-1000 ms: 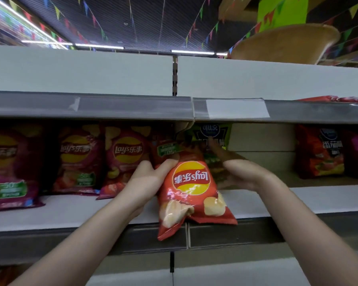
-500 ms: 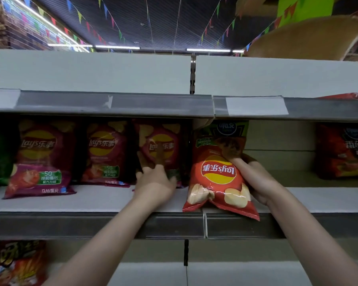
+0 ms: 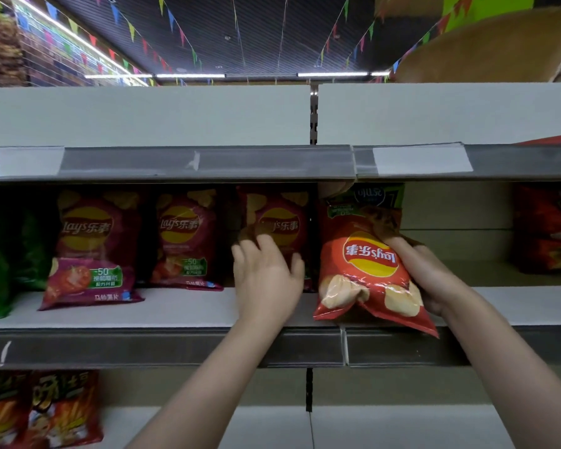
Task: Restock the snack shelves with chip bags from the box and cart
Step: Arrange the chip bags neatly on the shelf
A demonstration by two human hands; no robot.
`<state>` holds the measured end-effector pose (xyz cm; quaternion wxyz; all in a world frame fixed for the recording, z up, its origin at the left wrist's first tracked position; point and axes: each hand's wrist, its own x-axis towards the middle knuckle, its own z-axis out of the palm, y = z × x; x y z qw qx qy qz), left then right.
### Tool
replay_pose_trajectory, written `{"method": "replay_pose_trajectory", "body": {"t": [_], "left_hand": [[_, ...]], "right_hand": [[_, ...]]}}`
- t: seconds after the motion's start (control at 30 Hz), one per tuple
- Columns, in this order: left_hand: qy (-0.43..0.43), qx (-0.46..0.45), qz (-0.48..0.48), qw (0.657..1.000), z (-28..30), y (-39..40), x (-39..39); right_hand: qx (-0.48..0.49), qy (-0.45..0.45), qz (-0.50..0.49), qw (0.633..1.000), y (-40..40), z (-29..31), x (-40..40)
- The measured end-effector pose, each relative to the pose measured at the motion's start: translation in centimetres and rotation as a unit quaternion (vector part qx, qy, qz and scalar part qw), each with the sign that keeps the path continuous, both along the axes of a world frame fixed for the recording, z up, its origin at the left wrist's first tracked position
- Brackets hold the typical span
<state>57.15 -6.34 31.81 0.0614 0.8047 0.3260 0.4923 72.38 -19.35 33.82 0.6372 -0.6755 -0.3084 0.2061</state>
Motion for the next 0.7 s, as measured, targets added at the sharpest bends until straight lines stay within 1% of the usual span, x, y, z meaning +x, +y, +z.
{"method": "replay_pose_trajectory", "body": {"t": [0.03,0.07,0.1,0.17,0.3,0.33,0.43,0.53,0.6,0.7], "left_hand": [[0.075,-0.069,0.021,0.995,0.4,0.6,0.1],[0.143,-0.137,0.028,0.98,0.8,1.3,0.1],[0.179,-0.188,0.014,0.966,1.0,2.2,0.1],[0.175,-0.231,-0.038,0.956,1.2,3.2,-0.1],[0.166,-0.238,-0.089,0.953,1.8,3.6,-3.4],[0.165,-0.235,-0.096,0.953,1.9,3.7,-4.7],[0.155,-0.216,-0.079,0.961,1.6,5.8,-9.4],[0.156,-0.194,-0.027,0.968,1.9,8.5,-13.0],[0.185,-0.162,0.014,0.969,2.2,9.9,-13.7],[0.267,-0.158,0.047,0.949,2.4,11.2,-12.9]], "right_hand": [[-0.007,-0.003,0.0,1.0,-0.1,0.0,-0.3],[-0.015,-0.008,0.0,1.0,-0.2,0.1,-0.7],[-0.019,-0.012,-0.002,1.0,-0.3,0.0,-1.1],[-0.022,-0.007,-0.023,0.999,-0.1,0.0,-1.8],[0.025,0.046,-0.028,0.998,0.1,-0.3,-3.5],[0.021,0.05,-0.024,0.998,0.0,-0.2,-4.2],[-0.009,0.042,-0.017,0.999,0.3,0.0,-6.1],[-0.008,0.039,-0.044,0.998,0.9,0.3,-7.3],[0.001,0.04,-0.062,0.997,1.2,0.4,-7.7],[0.004,0.042,-0.074,0.996,1.8,0.5,-8.4]]}}
